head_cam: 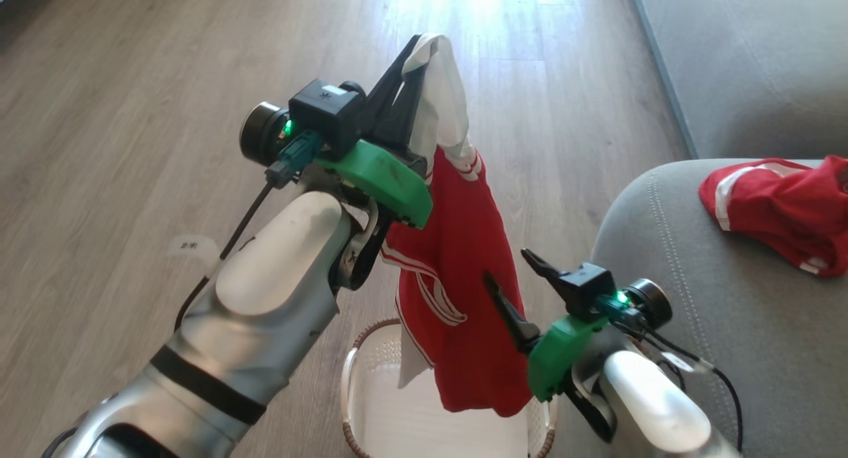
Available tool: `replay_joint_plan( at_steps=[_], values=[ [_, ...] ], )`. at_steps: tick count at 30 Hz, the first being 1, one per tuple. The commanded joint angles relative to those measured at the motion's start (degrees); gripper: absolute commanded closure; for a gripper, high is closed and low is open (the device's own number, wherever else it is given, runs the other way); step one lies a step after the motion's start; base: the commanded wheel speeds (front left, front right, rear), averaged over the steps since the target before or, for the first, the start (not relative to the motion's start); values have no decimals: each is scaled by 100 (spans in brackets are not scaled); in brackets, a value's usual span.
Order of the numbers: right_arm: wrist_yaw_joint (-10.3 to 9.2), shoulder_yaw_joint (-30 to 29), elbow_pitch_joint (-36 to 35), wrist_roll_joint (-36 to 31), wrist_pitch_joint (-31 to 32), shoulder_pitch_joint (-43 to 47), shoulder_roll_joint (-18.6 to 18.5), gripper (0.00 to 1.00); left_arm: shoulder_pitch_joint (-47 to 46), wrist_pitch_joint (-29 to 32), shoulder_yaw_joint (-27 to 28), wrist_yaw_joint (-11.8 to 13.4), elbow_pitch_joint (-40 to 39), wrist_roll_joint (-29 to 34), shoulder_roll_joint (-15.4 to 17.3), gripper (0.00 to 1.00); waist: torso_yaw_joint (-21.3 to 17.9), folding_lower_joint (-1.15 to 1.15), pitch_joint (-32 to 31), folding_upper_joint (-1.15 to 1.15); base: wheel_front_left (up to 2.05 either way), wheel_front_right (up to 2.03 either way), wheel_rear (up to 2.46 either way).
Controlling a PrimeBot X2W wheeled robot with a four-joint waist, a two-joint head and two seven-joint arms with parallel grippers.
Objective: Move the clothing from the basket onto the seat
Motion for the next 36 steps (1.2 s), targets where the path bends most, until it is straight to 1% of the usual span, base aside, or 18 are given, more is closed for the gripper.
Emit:
replay_joint_plan(
  at_steps=[1, 4, 8, 9, 13, 16, 17, 18, 19, 20, 21, 23, 28, 36],
  values=[
    [-2, 259, 37, 129, -82, -471, 3, 0, -468, 8, 159, -11, -220, -28, 69, 100, 73, 1, 13, 0, 0, 0, 0],
    [-2, 581, 484, 411, -125, -787, -9, 0, -513, 11, 112, -15, -274, -33, 29, 100, 158, 1, 26, 0, 0, 0, 0],
    [-2, 1168, 951, 802, -162, -1123, -11, 0, -542, 3, 58, -13, -345, -51, -12, 100, 256, 1, 45, 0, 0, 0, 0],
    [-2, 1168, 951, 802, -162, -1123, -11, 0, -542, 3, 58, -13, -345, -51, -12, 100, 256, 1, 45, 0, 0, 0, 0],
    [-2, 1842, 1222, 1335, -176, -1353, 5, 0, -554, -8, 23, -7, -393, -72, -35, 100, 322, 1, 67, 0, 0, 0, 0],
    [-2, 2146, 1361, 1668, -183, -1496, 15, 0, -551, -20, 15, 4, -413, -84, -38, 100, 350, 1, 86, 0, 0, 0, 0],
    [-2, 2210, 1364, 1748, -184, -1539, 17, 15, -548, -21, 17, 4, -414, -90, -29, 100, 355, 1, 95, 0, 0, 0, 0],
    [-2, 2272, 1338, 1804, -184, -1576, 19, 43, -549, -23, 23, 1, -405, -99, -16, 100, 358, 1, 107, 0, 0, 0, 0],
    [-2, 2315, 1307, 1850, -185, -1601, 21, 62, -549, -24, 34, 3, -389, -111, -3, 100, 358, 1, 117, 0, 0, 0, 0],
    [-2, 2351, 1282, 1887, -185, -1618, 22, 91, -545, -25, 42, 5, -366, -121, 12, 100, 355, 1, 126, 0, 0, 0, 0],
    [-2, 2381, 1250, 1914, -186, -1631, 22, 100, -533, -29, 54, 10, -338, -133, 29, 100, 348, 1, 134, 0, 0, 0, 0],
    [-2, 2367, 1161, 1945, -186, -1654, -15, 100, -490, -42, 81, 31, -261, -156, 76, 100, 323, 1, 150, 0, 0, 0, 0],
    [-2, 2062, 888, 1903, -187, -1593, -193, 100, -249, -84, 170, 98, -2, -263, 229, 100, 201, 1, 183, 0, 0, 0, 0],
    [-2, 1188, 256, 1627, -187, -1249, -419, 100, 372, -201, 242, 113, 442, -512, 330, 100, -56, 1, 212, 0, 0, 0, 0]
  ],
)
